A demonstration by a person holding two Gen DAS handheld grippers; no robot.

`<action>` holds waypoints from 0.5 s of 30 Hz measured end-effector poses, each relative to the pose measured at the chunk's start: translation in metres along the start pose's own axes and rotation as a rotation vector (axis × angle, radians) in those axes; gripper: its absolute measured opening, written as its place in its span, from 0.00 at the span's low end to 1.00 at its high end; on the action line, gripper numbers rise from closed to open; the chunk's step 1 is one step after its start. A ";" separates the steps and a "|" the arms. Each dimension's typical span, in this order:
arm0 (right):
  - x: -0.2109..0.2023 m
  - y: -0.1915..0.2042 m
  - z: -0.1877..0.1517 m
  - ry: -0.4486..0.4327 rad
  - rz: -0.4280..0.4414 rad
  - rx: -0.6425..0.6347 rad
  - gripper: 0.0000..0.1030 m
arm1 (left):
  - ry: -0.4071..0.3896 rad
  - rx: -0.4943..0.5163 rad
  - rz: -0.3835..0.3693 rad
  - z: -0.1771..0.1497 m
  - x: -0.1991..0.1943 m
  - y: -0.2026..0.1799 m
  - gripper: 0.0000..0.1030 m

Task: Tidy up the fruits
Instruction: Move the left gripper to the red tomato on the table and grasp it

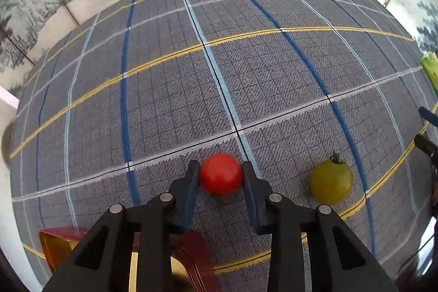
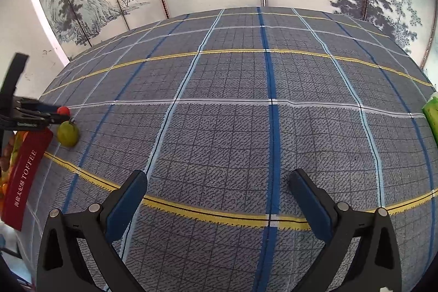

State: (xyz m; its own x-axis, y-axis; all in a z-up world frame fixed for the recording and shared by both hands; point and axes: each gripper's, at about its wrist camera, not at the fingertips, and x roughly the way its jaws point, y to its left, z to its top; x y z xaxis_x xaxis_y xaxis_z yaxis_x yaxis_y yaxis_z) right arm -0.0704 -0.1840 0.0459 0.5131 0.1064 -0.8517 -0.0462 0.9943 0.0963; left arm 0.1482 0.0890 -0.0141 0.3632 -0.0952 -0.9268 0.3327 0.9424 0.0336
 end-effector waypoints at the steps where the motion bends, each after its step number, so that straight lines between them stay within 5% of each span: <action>1: 0.000 0.000 0.000 0.000 -0.001 -0.001 1.00 | -0.007 -0.007 0.004 -0.001 0.000 0.000 0.30; 9: 0.001 0.005 0.000 0.007 -0.017 -0.014 1.00 | -0.133 -0.176 0.049 -0.038 -0.054 -0.012 0.30; 15: 0.003 0.007 0.000 0.014 -0.036 -0.027 1.00 | -0.235 -0.200 0.108 -0.079 -0.102 -0.041 0.30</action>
State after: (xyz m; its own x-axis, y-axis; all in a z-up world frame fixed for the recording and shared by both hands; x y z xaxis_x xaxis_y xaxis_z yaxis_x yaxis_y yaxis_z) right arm -0.0689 -0.1768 0.0445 0.5026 0.0706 -0.8616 -0.0516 0.9973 0.0517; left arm 0.0287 0.0857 0.0496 0.5858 -0.0403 -0.8095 0.1121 0.9932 0.0316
